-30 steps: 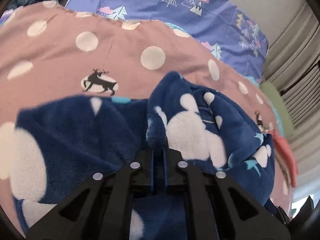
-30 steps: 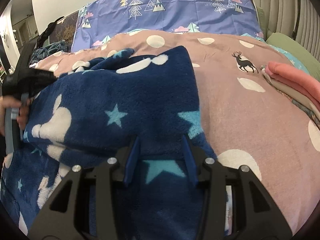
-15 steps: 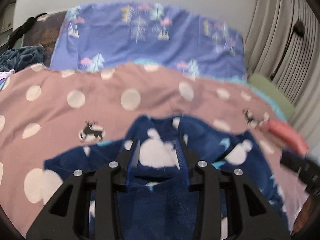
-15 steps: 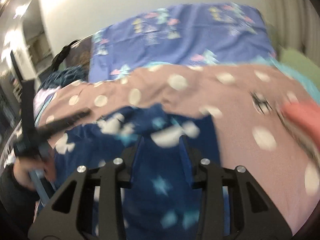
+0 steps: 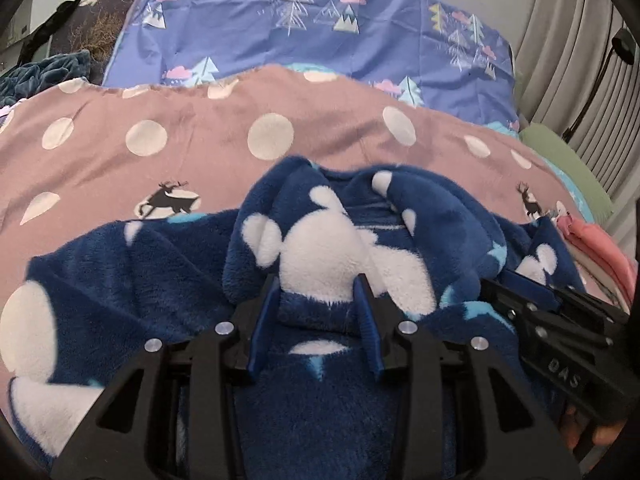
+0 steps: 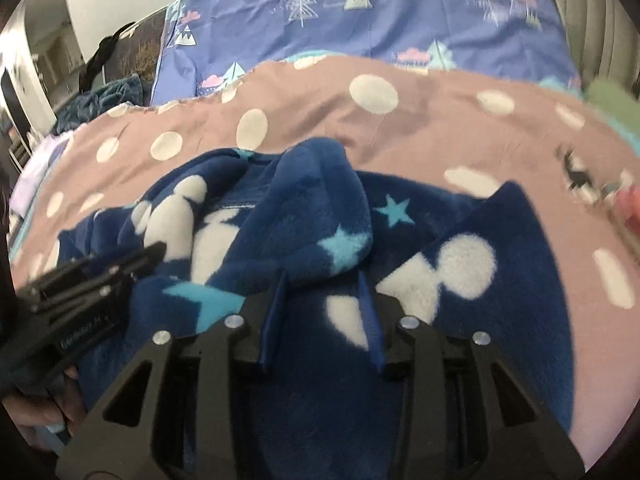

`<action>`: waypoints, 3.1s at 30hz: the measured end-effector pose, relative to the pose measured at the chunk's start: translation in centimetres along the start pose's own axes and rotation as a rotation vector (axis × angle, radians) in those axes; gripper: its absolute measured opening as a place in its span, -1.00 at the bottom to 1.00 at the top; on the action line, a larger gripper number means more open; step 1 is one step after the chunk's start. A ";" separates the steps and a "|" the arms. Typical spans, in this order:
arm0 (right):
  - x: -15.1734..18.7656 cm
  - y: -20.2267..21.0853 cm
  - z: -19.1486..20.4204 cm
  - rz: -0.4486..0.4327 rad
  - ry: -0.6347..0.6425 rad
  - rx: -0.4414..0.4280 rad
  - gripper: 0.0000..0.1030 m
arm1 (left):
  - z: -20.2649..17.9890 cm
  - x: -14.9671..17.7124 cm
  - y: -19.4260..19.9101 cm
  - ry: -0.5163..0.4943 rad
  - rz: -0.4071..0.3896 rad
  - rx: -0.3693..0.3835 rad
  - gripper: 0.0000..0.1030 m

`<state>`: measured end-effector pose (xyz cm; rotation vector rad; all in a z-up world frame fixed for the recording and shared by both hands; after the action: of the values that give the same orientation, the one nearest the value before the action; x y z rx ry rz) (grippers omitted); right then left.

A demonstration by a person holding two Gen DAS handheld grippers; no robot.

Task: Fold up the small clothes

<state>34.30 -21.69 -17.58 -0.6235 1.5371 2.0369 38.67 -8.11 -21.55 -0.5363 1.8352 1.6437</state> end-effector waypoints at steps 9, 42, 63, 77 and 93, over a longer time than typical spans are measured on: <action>7.2 8.5 -5.5 -0.014 -0.156 0.038 0.15 | 4.1 5.8 5.6 -0.108 0.037 -0.147 0.55; 33.1 30.0 -4.3 0.045 -0.254 -0.273 0.26 | 15.7 31.1 26.7 -0.055 0.173 0.282 0.04; 31.4 33.9 -5.3 -0.158 -0.587 -0.704 -0.80 | 12.8 27.9 31.1 0.184 0.019 0.522 -0.75; 26.6 55.8 0.3 -0.558 -0.134 -0.626 -0.78 | 11.2 23.2 53.2 -0.040 -0.435 0.525 -0.59; 22.1 41.1 -1.4 -0.386 -0.186 -0.389 -0.75 | 12.3 20.5 37.3 0.159 -0.112 0.461 -0.57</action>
<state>-8.91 -29.80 -1.83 -0.7801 0.8406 2.0286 1.16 11.48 -8.36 -0.5620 2.1690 1.0774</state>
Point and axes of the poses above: each gripper's, at about its wrist camera, not at the fingertips, and y roughly against the way its jaws point, z to its left, x to its underside, the point moved 4 cm from there along -y, roughly the way its jaws point, and after that the axes turned 11 degrees about -x, right-handed, at the moved point
